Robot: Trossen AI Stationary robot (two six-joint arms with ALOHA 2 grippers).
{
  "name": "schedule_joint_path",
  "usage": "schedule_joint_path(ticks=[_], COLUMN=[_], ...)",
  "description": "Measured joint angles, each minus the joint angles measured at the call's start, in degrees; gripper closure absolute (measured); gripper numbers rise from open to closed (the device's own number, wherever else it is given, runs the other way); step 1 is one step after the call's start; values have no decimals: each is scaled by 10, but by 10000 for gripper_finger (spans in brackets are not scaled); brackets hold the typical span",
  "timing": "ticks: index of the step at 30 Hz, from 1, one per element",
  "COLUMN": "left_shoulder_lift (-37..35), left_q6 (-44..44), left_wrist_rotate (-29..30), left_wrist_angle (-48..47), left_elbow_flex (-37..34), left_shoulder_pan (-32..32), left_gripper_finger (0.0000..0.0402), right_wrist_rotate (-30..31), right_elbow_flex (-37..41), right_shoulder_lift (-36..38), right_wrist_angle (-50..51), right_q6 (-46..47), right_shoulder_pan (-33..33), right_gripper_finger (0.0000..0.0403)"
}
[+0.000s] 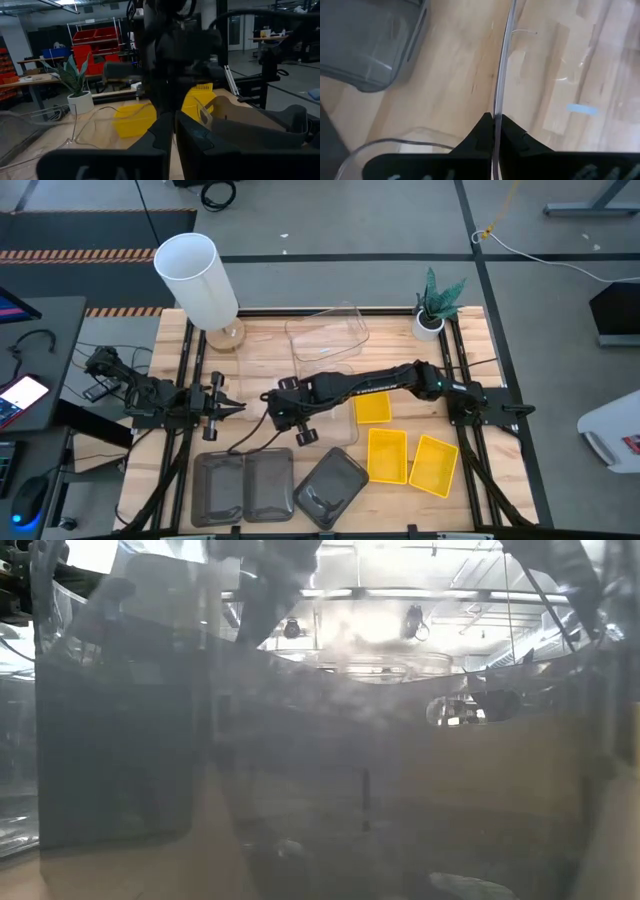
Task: Stack baskets by color
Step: Stack the left transparent bin on the top of the right transparent bin
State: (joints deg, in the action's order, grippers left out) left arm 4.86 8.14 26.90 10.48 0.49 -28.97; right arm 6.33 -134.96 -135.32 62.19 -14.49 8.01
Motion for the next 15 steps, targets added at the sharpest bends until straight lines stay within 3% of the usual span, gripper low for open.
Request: schedule_joint_path(ticks=[15], left_shoulder_lift=[0], left_q6=[0], left_wrist_rotate=[0], left_wrist_angle=[1], left_elbow_flex=[0], left_shoulder_pan=[0], left_gripper_finger=[376], right_wrist_rotate=[52], right_elbow_flex=[0], right_shoulder_lift=[59], right_wrist_angle=[49], right_q6=[7], right_shoulder_pan=[1], right_gripper_finger=[393])
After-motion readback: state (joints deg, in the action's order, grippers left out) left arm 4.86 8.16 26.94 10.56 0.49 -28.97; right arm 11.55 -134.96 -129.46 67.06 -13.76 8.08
